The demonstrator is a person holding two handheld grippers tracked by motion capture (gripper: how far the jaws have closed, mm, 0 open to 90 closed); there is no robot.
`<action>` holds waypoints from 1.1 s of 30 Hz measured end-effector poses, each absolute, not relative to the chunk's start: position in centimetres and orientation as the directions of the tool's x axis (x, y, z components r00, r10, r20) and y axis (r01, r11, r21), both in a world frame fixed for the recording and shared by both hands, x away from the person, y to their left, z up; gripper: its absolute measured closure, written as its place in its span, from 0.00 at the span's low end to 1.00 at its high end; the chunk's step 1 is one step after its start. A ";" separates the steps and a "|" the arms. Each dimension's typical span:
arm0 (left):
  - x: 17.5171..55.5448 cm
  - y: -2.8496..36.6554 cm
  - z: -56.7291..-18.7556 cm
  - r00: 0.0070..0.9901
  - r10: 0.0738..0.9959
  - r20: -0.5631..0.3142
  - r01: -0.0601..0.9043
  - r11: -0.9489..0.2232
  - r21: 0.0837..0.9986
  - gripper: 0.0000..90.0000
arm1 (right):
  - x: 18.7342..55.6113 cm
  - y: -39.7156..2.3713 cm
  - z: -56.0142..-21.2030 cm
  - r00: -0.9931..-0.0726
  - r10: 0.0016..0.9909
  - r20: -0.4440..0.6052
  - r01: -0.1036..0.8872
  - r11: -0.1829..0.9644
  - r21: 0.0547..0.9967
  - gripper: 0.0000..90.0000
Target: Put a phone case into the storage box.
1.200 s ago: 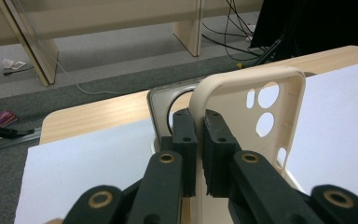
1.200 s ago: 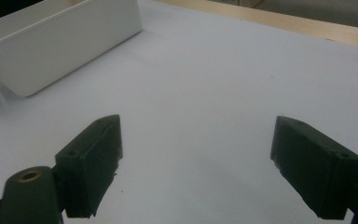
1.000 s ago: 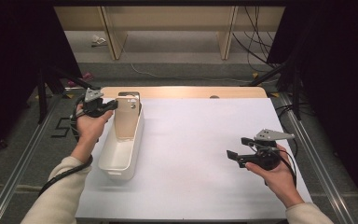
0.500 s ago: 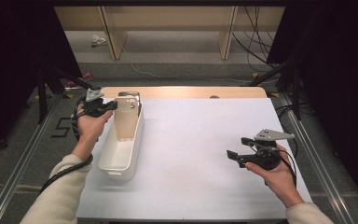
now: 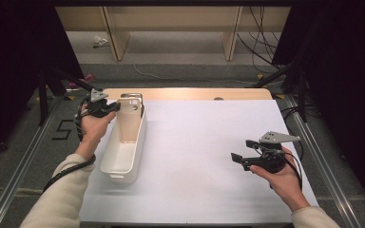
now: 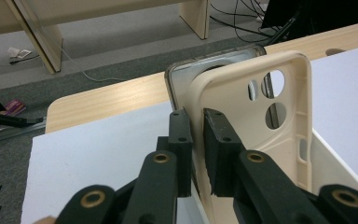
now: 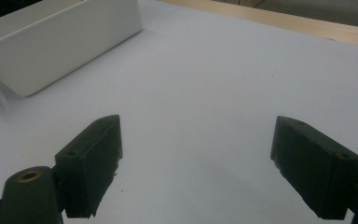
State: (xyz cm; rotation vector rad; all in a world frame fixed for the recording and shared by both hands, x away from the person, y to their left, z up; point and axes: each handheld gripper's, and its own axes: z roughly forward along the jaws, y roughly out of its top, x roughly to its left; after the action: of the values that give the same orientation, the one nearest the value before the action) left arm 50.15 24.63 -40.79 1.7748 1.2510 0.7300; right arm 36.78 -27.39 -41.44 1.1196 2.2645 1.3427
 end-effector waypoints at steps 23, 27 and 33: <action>51.0 24.6 -41.7 0.318 0.948 0.021 0.488 -0.183 0.853 0.81 | 36.8 -27.4 -41.5 -0.662 0.736 0.141 0.476 0.268 0.838 0.19; 50.7 24.8 -41.5 0.309 0.951 0.018 0.478 -0.172 0.861 0.75 | 36.8 -27.4 -41.5 -0.661 0.737 0.141 0.476 0.268 0.837 0.19; 49.7 24.7 -40.4 0.314 0.949 -0.013 0.463 -0.142 0.875 0.61 | 36.8 -27.4 -41.5 -0.661 0.738 0.139 0.476 0.269 0.837 0.19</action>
State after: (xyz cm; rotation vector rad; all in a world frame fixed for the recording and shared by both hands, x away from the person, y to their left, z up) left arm 49.68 24.69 -40.38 1.7497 1.2736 0.7361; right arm 36.82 -27.36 -41.47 1.1173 2.2637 1.3415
